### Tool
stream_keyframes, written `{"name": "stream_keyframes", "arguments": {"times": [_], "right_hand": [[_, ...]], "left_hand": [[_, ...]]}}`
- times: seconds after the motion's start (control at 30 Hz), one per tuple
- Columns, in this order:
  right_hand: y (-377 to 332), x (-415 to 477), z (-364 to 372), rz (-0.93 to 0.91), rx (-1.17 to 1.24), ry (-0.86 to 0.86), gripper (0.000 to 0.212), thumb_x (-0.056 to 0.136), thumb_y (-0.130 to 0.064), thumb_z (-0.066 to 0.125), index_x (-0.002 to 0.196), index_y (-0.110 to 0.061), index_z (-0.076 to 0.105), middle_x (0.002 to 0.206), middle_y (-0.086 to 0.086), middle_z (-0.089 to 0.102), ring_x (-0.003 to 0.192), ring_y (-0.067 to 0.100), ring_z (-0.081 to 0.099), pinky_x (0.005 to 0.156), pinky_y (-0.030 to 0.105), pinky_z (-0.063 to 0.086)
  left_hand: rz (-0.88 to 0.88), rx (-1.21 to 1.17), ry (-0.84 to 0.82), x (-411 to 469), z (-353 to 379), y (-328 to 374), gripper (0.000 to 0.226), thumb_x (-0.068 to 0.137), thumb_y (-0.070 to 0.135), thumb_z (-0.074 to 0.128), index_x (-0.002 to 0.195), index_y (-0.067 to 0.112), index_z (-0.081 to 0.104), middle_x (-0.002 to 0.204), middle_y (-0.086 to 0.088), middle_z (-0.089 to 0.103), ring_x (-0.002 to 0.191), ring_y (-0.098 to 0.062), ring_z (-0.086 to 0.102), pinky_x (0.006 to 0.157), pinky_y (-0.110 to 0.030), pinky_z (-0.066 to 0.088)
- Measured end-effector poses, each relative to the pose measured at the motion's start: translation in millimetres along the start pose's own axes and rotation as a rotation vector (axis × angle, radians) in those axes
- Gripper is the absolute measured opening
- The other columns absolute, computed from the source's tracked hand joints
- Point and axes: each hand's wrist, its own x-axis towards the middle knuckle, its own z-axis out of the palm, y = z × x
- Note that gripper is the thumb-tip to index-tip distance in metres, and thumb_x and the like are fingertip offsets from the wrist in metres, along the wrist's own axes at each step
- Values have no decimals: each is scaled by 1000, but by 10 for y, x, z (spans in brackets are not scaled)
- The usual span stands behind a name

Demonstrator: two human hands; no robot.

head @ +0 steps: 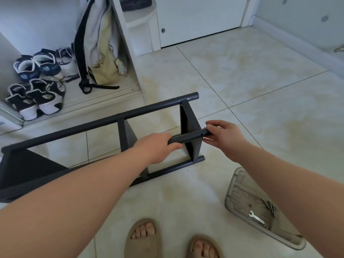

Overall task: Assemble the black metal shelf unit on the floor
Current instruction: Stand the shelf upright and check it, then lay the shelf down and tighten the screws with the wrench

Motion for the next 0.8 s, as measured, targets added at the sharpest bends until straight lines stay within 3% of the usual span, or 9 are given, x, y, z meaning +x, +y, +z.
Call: {"name": "stream_keyframes", "arguments": {"times": [0.23,0.43,0.53,0.63,0.7,0.73,0.8], "right_hand": [[51,-193,446,56,-138,-75,8,98,-8,61,100,-11,68,96,12,71,85,19,77,82,35,63],[48,-315,720,61,-328,-104,11,98,-16,60,105,-15,68,107,10,71,94,24,75,85,40,62],[48,-392,613,22,-438,-70,15,99,-24,60,113,-21,66,108,5,71,95,21,74,86,41,62],[82,-486,333,-27,-597,-46,21,99,-28,59,118,-21,66,107,0,70,95,14,72,85,39,61],[140,-536,107,-34,-707,-36,20,99,-28,59,115,-19,68,105,-2,71,94,12,72,85,40,60],[181,-563,-40,-26,-767,-26,19,99,-27,59,111,-18,69,104,-2,72,94,11,71,86,40,59],[291,-602,-348,8,-875,-4,16,99,-25,58,105,-19,71,100,0,74,92,14,71,88,41,57]], "left_hand": [[-12,-48,-55,-319,-42,-439,41,95,69,39,82,31,47,79,5,59,71,-13,57,54,-30,35],[-49,25,34,-501,-14,-703,41,94,71,35,83,34,45,77,8,59,70,-12,56,53,-31,37],[-40,65,141,-537,46,-637,37,97,63,37,103,29,49,90,7,61,77,-15,57,60,-34,43],[88,195,405,-567,114,-482,40,98,51,44,126,23,48,117,2,56,103,-23,51,85,-37,44],[244,272,567,-586,123,-327,37,96,43,48,124,20,53,118,-1,56,103,-25,48,85,-37,41],[331,266,587,-577,147,-207,35,95,40,50,122,18,55,116,-2,57,101,-26,49,83,-37,42],[460,223,474,-553,286,51,31,97,38,48,120,18,56,117,-2,56,100,-26,50,82,-38,42]]}}
